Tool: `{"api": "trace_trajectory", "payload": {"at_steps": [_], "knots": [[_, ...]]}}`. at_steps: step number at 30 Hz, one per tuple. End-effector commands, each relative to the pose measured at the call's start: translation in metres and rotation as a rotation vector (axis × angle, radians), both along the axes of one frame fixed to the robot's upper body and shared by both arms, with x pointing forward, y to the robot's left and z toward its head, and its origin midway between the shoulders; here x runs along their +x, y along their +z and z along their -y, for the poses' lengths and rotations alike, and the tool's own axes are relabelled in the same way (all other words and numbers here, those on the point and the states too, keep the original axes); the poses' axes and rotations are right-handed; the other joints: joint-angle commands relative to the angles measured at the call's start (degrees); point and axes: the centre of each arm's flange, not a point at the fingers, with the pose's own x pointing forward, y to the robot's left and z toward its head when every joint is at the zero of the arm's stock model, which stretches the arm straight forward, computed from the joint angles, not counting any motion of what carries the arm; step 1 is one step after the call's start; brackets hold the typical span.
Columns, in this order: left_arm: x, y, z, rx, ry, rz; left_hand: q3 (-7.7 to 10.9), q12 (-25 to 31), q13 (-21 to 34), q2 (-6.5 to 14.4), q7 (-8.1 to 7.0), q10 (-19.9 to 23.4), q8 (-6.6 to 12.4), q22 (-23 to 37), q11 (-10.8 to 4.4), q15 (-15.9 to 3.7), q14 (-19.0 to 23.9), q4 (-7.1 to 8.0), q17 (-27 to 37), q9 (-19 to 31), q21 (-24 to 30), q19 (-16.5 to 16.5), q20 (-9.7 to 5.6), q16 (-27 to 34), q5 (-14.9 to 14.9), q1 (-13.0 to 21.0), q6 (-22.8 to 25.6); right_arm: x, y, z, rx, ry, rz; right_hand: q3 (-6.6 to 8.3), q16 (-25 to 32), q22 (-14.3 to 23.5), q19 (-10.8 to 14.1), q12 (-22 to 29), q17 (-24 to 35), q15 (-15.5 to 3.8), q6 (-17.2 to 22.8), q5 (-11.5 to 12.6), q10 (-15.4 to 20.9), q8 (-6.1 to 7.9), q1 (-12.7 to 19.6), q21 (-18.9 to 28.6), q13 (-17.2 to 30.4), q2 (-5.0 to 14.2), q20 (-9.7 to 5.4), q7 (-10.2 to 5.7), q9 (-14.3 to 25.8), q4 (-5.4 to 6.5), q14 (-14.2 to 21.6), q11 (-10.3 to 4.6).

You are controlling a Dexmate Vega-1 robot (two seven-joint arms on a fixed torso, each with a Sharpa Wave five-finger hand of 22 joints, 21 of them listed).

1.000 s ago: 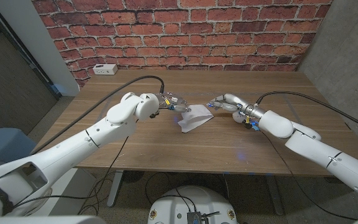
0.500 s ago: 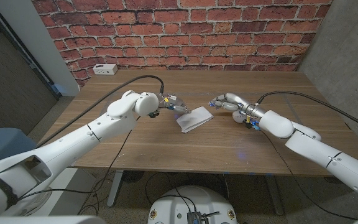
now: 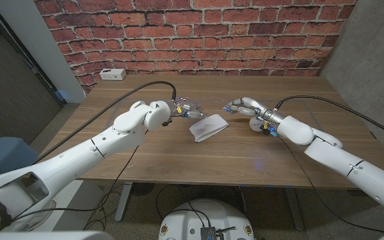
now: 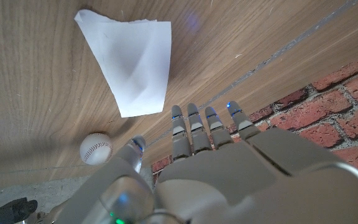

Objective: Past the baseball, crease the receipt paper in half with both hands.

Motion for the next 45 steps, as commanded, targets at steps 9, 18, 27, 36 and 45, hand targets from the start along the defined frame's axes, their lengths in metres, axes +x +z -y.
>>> {"api": "trace_trajectory", "payload": {"at_steps": [9, 18, 27, 36, 45], "knots": [[0.025, -0.01, 0.013, 0.018, -0.133, -0.233, 1.77, 1.6, -0.2, 4.8, 1.87, 4.0, 1.17, 0.5, -0.61, -2.39, 2.9, 3.16, 0.0, 0.1, 1.3, 3.6, 0.12, 0.6, 0.7, -0.8, 3.7, 0.001, 0.004, 0.0, 0.009, -0.001, 0.007, 0.05, 0.3, 0.1, 0.5, 0.3, 0.1, 0.1, 0.0, -0.2, 0.1, 0.09, -0.3, -0.2, 0.1, -0.19, 0.13, 0.27, 0.1, -0.41, 0.2, 0.33], [0.028, -0.015, 0.02, 0.052, -0.113, -0.295, 2.73, 2.8, -0.3, 4.6, 3.8, 9.1, 1.79, 0.5, 1.05, -2.2, 8.8, 4.71, -0.2, 0.1, 2.4, 6.1, -0.52, 1.7, 0.7, -1.3, 7.9, 0.0, 0.007, -0.001, 0.006, -0.003, 0.032, 0.26, 0.4, 0.1, 0.6, 0.4, 0.1, 0.14, 0.1, -0.2, 0.2, 0.13, -0.3, -0.2, 0.1, -0.08, 0.14, 0.3, 0.1, -0.52, 0.3, 0.26], [0.025, -0.017, 0.027, 0.107, -0.069, -0.276, 3.07, 3.7, -0.3, 3.9, 5.77, 14.2, 2.61, 0.5, 2.91, -1.02, 14.6, 4.74, -0.3, 0.1, 3.8, 9.7, -2.16, 1.9, 0.6, -1.5, 13.3, -0.005, 0.006, -0.017, -0.104, -0.017, 0.122, 4.57, 0.3, 0.1, 0.2, 0.1, 0.0, -0.05, -0.2, 0.9, -0.8, 0.02, 4.0, -0.5, 0.1, 1.34, -0.17, 0.03, 0.1, -3.88, -0.7, 0.08], [0.022, -0.017, 0.028, 0.124, -0.05, -0.243, 3.08, 3.5, -0.3, 3.7, 5.9, 14.3, 2.43, 0.5, 2.92, -1.14, 14.4, 4.69, -0.3, 0.0, 3.8, 9.8, -2.02, 1.5, 0.6, -1.5, 13.6, -0.011, -0.008, -0.047, -0.373, -0.086, 0.29, 9.11, 1.0, 0.1, -1.8, 0.2, 1.6, -1.77, 3.7, 1.8, -2.0, 0.92, 8.7, -1.5, 0.2, 1.69, -2.14, -1.71, 0.1, -7.05, -3.2, -0.75], [0.023, -0.019, 0.027, 0.118, -0.041, -0.255, 3.09, 3.2, -0.3, 3.6, 5.94, 14.1, 2.03, 0.4, 2.94, -1.12, 14.5, 4.62, -0.3, 0.0, 3.8, 9.7, -2.04, 1.3, 0.5, -1.5, 13.2, -0.007, -0.013, -0.073, -0.517, -0.12, 0.361, 13.15, 0.8, 0.2, -2.4, -0.8, 3.3, -4.13, -1.6, 2.6, -7.5, -0.94, 12.2, -1.4, 0.2, 1.83, -5.27, -3.08, 0.3, -6.74, -7.9, -2.54]]}}
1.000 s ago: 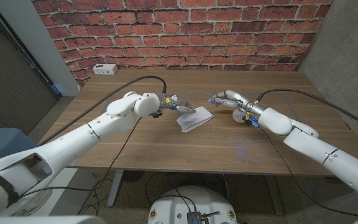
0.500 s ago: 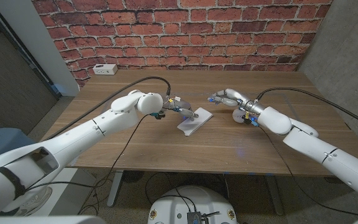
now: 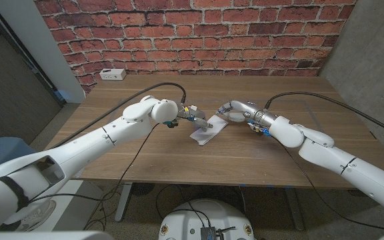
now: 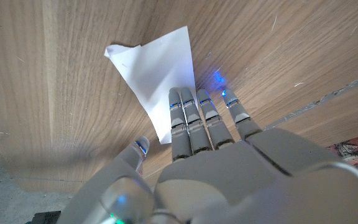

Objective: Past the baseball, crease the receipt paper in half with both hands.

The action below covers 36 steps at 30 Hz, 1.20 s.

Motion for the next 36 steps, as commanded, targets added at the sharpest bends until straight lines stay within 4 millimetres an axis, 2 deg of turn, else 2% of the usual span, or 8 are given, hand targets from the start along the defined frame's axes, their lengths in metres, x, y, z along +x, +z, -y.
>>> {"api": "trace_trajectory", "payload": {"at_steps": [1, 3, 6, 9, 12, 18, 29, 36], "knots": [[0.001, -0.003, 0.0, 0.007, 0.02, -0.005, 0.32, -0.1, 0.1, 3.3, -0.05, 0.2, -0.12, 0.2, -0.03, -0.11, 0.3, -0.06, 0.1, 0.2, 0.3, 0.5, 0.18, -0.1, 0.1, -0.5, 0.2, 0.002, -0.007, -0.034, -0.212, -0.059, 0.13, 1.04, 0.2, 0.3, -0.6, -0.2, 0.8, -0.55, -2.1, 0.5, -2.3, -0.4, 1.5, -0.2, 0.3, -0.18, -1.35, -0.13, 0.2, 0.65, -2.3, -0.86], [0.001, -0.003, 0.0, 0.006, 0.021, -0.009, 0.32, -0.1, 0.1, 3.3, -0.05, 0.2, -0.16, 0.2, -0.06, -0.12, 0.4, -0.06, 0.1, 0.2, 0.3, 0.4, 0.26, -0.2, 0.1, -0.5, 0.2, 0.006, -0.008, -0.038, -0.226, -0.065, 0.13, 0.6, 0.3, 0.3, -1.0, -0.1, 1.2, -0.51, -2.7, 0.3, -2.8, -0.41, 0.9, -0.2, 0.3, -0.39, -1.49, -0.21, 0.2, 1.7, -2.8, -0.6], [0.002, -0.004, -0.001, 0.005, 0.022, -0.013, 0.31, -0.2, 0.1, 3.3, -0.01, 0.1, -0.28, 0.2, -0.07, -0.06, 0.4, -0.07, 0.1, 0.2, 0.3, 0.5, 0.2, -0.2, 0.1, -0.6, 0.1, 0.014, -0.009, -0.042, -0.243, -0.082, 0.129, -3.82, 0.5, 0.3, -1.4, 0.4, 2.0, 0.38, -3.8, -1.7, -3.7, 0.05, -5.7, -0.1, 0.3, -1.89, -1.3, 0.65, 0.4, 7.75, -4.0, -0.04], [0.002, -0.005, -0.001, 0.004, 0.025, -0.017, 0.31, -0.3, 0.1, 3.2, -0.02, 0.1, -0.38, 0.2, 0.0, -0.09, 0.5, -0.07, 0.1, 0.2, 0.3, 0.6, 0.18, -0.3, 0.1, -0.6, 0.0, 0.023, -0.01, -0.045, -0.27, -0.118, 0.115, -8.33, -0.3, 0.2, -2.5, 0.4, 1.4, 1.15, -5.2, -2.8, -5.1, 0.07, -12.9, -0.5, 0.2, -3.15, -0.85, 0.93, 0.4, 12.53, -5.3, 0.1], [0.002, -0.005, -0.002, 0.001, 0.025, -0.021, 0.31, -0.3, 0.1, 3.2, 0.01, 0.2, -0.41, 0.2, 0.01, -0.05, 0.5, -0.08, 0.1, 0.2, 0.4, 0.6, 0.1, -0.3, 0.1, -0.6, 0.0, 0.034, -0.012, -0.046, -0.298, -0.156, 0.088, -10.73, -0.9, 0.2, -3.3, 0.2, 0.9, 1.6, -6.9, -2.5, -6.4, -0.13, -16.9, -1.0, 0.2, -3.92, -0.46, 1.56, 0.4, 14.49, -6.2, 0.35], [0.002, -0.006, -0.003, -0.002, 0.028, -0.021, 0.32, -0.5, 0.1, 3.1, 0.2, 0.1, -0.56, 0.2, 0.13, 0.03, 0.6, -0.1, 0.1, 0.2, 0.4, 0.7, -0.03, -0.5, 0.1, -0.6, 0.0, 0.051, -0.017, -0.045, -0.346, -0.219, 0.057, -13.27, -1.3, 0.2, -4.3, 0.2, 0.5, 1.96, -7.8, -2.1, -7.6, -0.06, -21.0, -1.6, 0.2, -4.83, -0.12, 1.78, 0.3, 15.67, -7.2, 0.4], [0.003, -0.005, -0.002, -0.006, 0.015, -0.028, 0.34, -0.8, 0.1, 3.1, 0.23, -0.1, -0.85, 0.1, -0.05, 0.01, 0.5, -0.15, 0.1, 0.2, 0.4, 0.9, -0.21, -0.7, 0.1, -0.6, -0.3, 0.062, -0.015, -0.031, -0.37, -0.3, 0.046, -22.12, 0.4, 0.4, -1.9, 2.1, -1.4, 3.82, -2.1, 0.4, -2.2, 1.96, -35.8, -1.2, 0.1, -6.44, 1.33, 4.13, 0.0, 15.8, -1.5, 2.63], [0.006, -0.003, -0.001, -0.005, 0.01, -0.033, 0.34, -0.9, 0.1, 3.0, 0.22, -0.2, -1.0, 0.1, 0.01, 0.01, 0.5, -0.18, 0.1, 0.2, 0.5, 0.9, -0.33, -0.8, 0.1, -0.6, -0.5, 0.065, -0.016, -0.026, -0.389, -0.314, 0.029, -22.94, 0.6, 0.3, -1.4, 2.3, -1.7, 4.1, -0.4, 0.9, -0.9, 2.24, -37.4, -1.1, 0.0, -6.3, 1.69, 4.16, 0.0, 15.65, -0.5, 2.95]]}}
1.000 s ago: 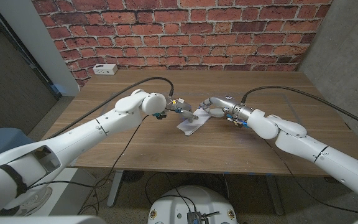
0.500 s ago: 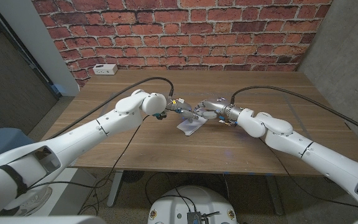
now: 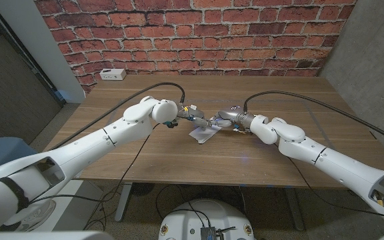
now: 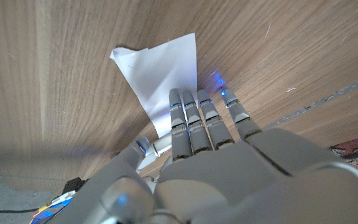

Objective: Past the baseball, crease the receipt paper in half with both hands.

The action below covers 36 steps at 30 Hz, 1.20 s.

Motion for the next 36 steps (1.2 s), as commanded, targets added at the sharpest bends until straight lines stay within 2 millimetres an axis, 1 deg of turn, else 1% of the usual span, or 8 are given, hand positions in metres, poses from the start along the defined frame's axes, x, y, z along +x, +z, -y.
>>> {"api": "trace_trajectory", "payload": {"at_steps": [1, 4, 8, 15, 20, 23, 31, 36], "knots": [[0.004, 0.002, 0.002, 0.0, -0.013, -0.008, 0.34, 0.2, 0.2, 3.0, -0.09, 0.1, -0.21, 0.1, 0.25, 0.03, 0.6, -0.17, 0.1, 0.2, 0.5, 0.4, 0.26, -0.2, 0.1, -0.6, -0.2, 0.011, -0.001, 0.011, -0.038, -0.069, -0.015, -0.53, 0.2, 0.0, 0.6, 0.3, 0.1, 0.03, 0.5, 0.3, 0.4, 0.21, -0.9, 0.4, 0.2, 0.31, 0.16, 0.09, 0.3, -0.03, 0.3, 0.09], [0.005, 0.002, 0.003, 0.002, -0.012, -0.011, 0.35, 0.1, 0.2, 3.0, -0.09, -0.1, -0.27, 0.1, 0.3, 0.04, 0.5, -0.19, 0.1, 0.2, 0.5, 0.4, 0.18, -0.3, 0.1, -0.6, -0.3, 0.011, 0.001, 0.013, -0.034, -0.07, -0.002, -1.27, 0.7, 0.0, 2.5, 0.4, -0.1, 0.54, 0.9, 0.8, 1.3, 0.03, -2.2, 1.0, 0.2, 0.32, -0.15, 0.25, 0.3, -0.17, 2.3, 0.47], [0.007, 0.003, 0.004, 0.001, -0.011, -0.018, 0.37, -0.1, 0.2, 3.0, -0.04, -0.3, -0.36, 0.1, 0.33, 0.14, 0.4, -0.22, 0.1, 0.2, 0.5, 0.4, 0.14, -0.4, 0.1, -0.6, -0.4, 0.007, 0.005, 0.016, -0.029, -0.053, 0.042, -2.61, 3.5, 0.1, 6.1, 2.3, 0.3, 0.24, 4.0, 1.8, 8.0, 0.35, -4.5, 2.1, 0.4, 0.98, 0.42, 0.63, 0.3, -0.3, 9.5, 1.98], [0.009, 0.004, 0.006, 0.0, -0.014, -0.022, 0.38, -0.3, 0.3, 3.0, -0.1, -0.5, -0.54, 0.1, 0.45, 0.21, 0.2, -0.25, 0.1, 0.2, 0.5, 0.4, 0.05, -0.6, 0.1, -0.6, -0.7, -0.006, 0.008, 0.023, 0.027, 0.039, 0.126, -2.96, 5.9, 0.3, 7.6, 4.6, 2.1, -0.46, 10.7, 2.6, 13.8, 1.81, -4.7, 2.6, 1.2, 2.2, 0.66, 1.0, 0.5, -0.46, 14.8, 2.56], [0.01, 0.005, 0.007, 0.001, -0.01, -0.025, 0.4, -0.4, 0.3, 2.9, -0.08, -0.5, -0.59, 0.1, 0.43, 0.37, -0.2, -0.27, 0.1, 0.2, 0.5, 0.4, -0.03, -0.8, 0.1, -0.6, -0.8, -0.011, 0.01, 0.034, 0.092, 0.08, 0.167, 0.04, 3.3, 0.1, 3.7, -0.4, 4.2, -2.5, 0.2, 2.9, 2.0, -2.08, -1.5, 0.8, 1.2, 3.12, 0.98, -4.79, 0.4, -1.61, 7.9, -0.46], [0.01, 0.005, 0.008, 0.003, -0.009, -0.025, 0.41, -0.5, 0.3, 2.9, -0.13, -0.6, -0.62, 0.1, 0.47, 0.36, -0.3, -0.27, 0.1, 0.2, 0.5, 0.4, -0.13, -0.8, 0.2, -0.6, -0.8, -0.013, 0.01, 0.042, 0.136, 0.098, 0.191, 0.84, 2.3, 0.1, 2.8, -1.2, 4.0, -2.38, -1.1, 2.8, -0.3, -1.92, -0.9, 0.3, 1.1, 3.18, 1.35, -5.14, 0.4, -1.74, 5.9, -1.14], [0.013, 0.006, 0.01, 0.008, -0.013, -0.023, 0.43, -0.6, 0.3, 2.9, -0.17, -0.8, -0.7, 0.1, 0.41, 0.42, -0.4, -0.28, 0.1, 0.2, 0.5, 0.5, -0.13, -0.9, 0.2, -0.6, -0.9, -0.022, 0.01, 0.054, 0.186, 0.121, 0.244, 3.41, 7.7, 0.4, 10.0, 3.2, 6.1, -3.04, 15.4, 1.3, 13.2, 2.91, 1.1, 3.0, 1.1, 3.05, 0.41, -0.3, 0.5, -2.49, 18.1, 1.08], [0.014, 0.008, 0.01, 0.009, -0.017, -0.022, 0.43, -0.7, 0.3, 2.9, -0.28, -0.9, -0.76, 0.1, 0.53, 0.5, -0.4, -0.27, 0.1, 0.2, 0.5, 0.5, -0.09, -0.9, 0.2, -0.6, -1.1, -0.019, 0.005, 0.054, 0.162, 0.111, 0.205, 3.38, 10.1, 0.6, 12.7, 4.4, 7.9, -3.16, 19.6, 0.7, 17.9, 3.69, 0.9, 4.4, 1.0, 2.8, -0.13, 1.01, 0.5, -2.24, 22.3, 1.93]]}}
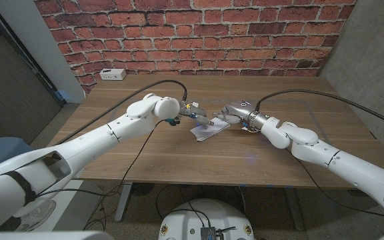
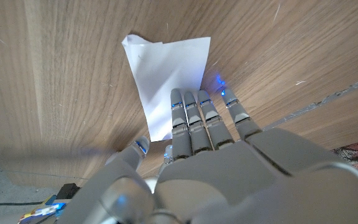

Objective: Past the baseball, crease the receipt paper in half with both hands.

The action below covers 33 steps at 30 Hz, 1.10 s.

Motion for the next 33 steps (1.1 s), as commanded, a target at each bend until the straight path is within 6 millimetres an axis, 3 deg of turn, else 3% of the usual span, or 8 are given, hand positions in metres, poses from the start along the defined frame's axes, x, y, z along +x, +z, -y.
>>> {"api": "trace_trajectory", "payload": {"at_steps": [1, 9, 13, 14, 17, 23, 33], "knots": [[0.003, 0.003, 0.003, 0.004, -0.008, 0.002, 0.28, -0.1, 0.3, 3.0, 0.06, 0.0, -0.11, 0.1, 0.21, 0.2, -0.2, -0.11, 0.1, 0.1, 0.5, 0.5, -0.11, -0.1, 0.2, -0.6, -0.1, -0.003, -0.006, 0.011, 0.019, 0.013, -0.011, 0.43, 1.7, 0.4, 2.3, 1.0, 1.3, -0.07, 4.1, -0.4, 4.0, 0.92, 0.4, 1.2, 0.0, 2.22, -0.43, 0.98, 0.2, 0.34, 3.0, 1.34], [0.002, 0.003, 0.002, 0.001, -0.006, 0.001, 0.28, -0.2, 0.3, 3.0, 0.1, 0.0, -0.14, 0.1, 0.2, 0.17, -0.2, -0.09, 0.1, 0.1, 0.5, 0.5, -0.18, -0.1, 0.2, -0.6, -0.2, 0.012, -0.016, 0.012, -0.027, -0.036, -0.089, 0.16, 0.5, 0.4, 1.7, -0.4, 1.6, 0.75, 3.4, -0.6, 2.1, -0.34, -0.3, 1.2, -0.2, 1.72, -0.66, 1.9, 0.0, 0.75, 0.8, 1.06], [0.003, 0.003, 0.002, 0.0, -0.003, 0.0, 0.29, -0.2, 0.3, 3.0, 0.16, 0.0, -0.15, 0.1, 0.02, 0.25, -0.2, -0.09, 0.1, 0.1, 0.5, 0.5, -0.22, -0.1, 0.2, -0.6, -0.2, 0.017, -0.02, 0.011, -0.046, -0.049, -0.111, 0.03, -0.4, 0.4, 0.9, -1.3, 1.4, 0.84, 2.4, -0.6, 0.8, -1.21, -0.7, 1.0, -0.4, 1.58, -0.44, 1.46, 0.0, 0.94, -0.7, 0.81], [0.003, 0.003, 0.002, 0.001, -0.003, -0.001, 0.29, -0.2, 0.3, 3.0, 0.18, 0.0, -0.16, 0.1, 0.05, 0.27, -0.2, -0.09, 0.1, 0.1, 0.5, 0.5, -0.21, -0.1, 0.2, -0.6, -0.2, 0.017, -0.021, 0.011, -0.046, -0.05, -0.112, 0.02, -0.9, 0.4, 0.6, -1.5, 1.2, 0.51, 2.4, -0.6, 0.7, -1.45, -0.9, 0.9, -0.4, 1.61, -0.39, 0.63, -0.1, 1.02, -1.4, -0.11], [0.003, 0.003, 0.002, 0.001, -0.004, 0.001, 0.29, -0.2, 0.4, 3.0, 0.13, 0.0, -0.17, 0.1, -0.02, 0.26, -0.2, -0.09, 0.1, 0.1, 0.5, 0.5, -0.22, -0.1, 0.2, -0.6, -0.2, 0.018, -0.023, 0.01, -0.047, -0.054, -0.113, 0.01, -1.2, 0.3, 0.1, -1.5, 1.0, 0.55, 2.8, -0.6, 1.0, -1.49, -1.0, 0.8, -0.5, 1.65, -0.49, 0.3, -0.1, 1.1, -1.6, 0.23], [0.003, 0.004, 0.002, 0.001, -0.004, 0.0, 0.3, -0.3, 0.4, 3.0, 0.04, 0.0, -0.27, 0.1, -0.03, 0.28, -0.3, -0.09, 0.1, 0.1, 0.5, 0.5, -0.34, -0.1, 0.2, -0.6, -0.5, 0.018, -0.024, 0.012, -0.046, -0.059, -0.113, -0.06, -1.2, 0.3, -0.3, -0.4, 1.0, 1.12, 7.6, -0.6, 5.7, -0.56, -1.7, 0.8, -0.7, 1.68, -0.47, 1.25, -0.1, 1.26, -0.4, 0.99], [0.004, 0.004, 0.002, 0.001, 0.0, 0.0, 0.31, -0.4, 0.4, 3.0, 0.0, -0.2, -0.3, 0.1, -0.17, 0.34, -0.3, -0.09, 0.1, 0.1, 0.4, 0.5, -0.44, -0.2, 0.2, -0.6, -0.6, 0.02, -0.025, 0.013, -0.047, -0.062, -0.116, 0.07, -2.0, 0.2, -1.8, -1.1, 0.9, 1.35, 7.5, -0.5, 5.2, -1.16, -1.8, 0.2, -0.8, 1.71, -0.11, 1.35, -0.2, 1.16, -1.6, 0.96]]}}
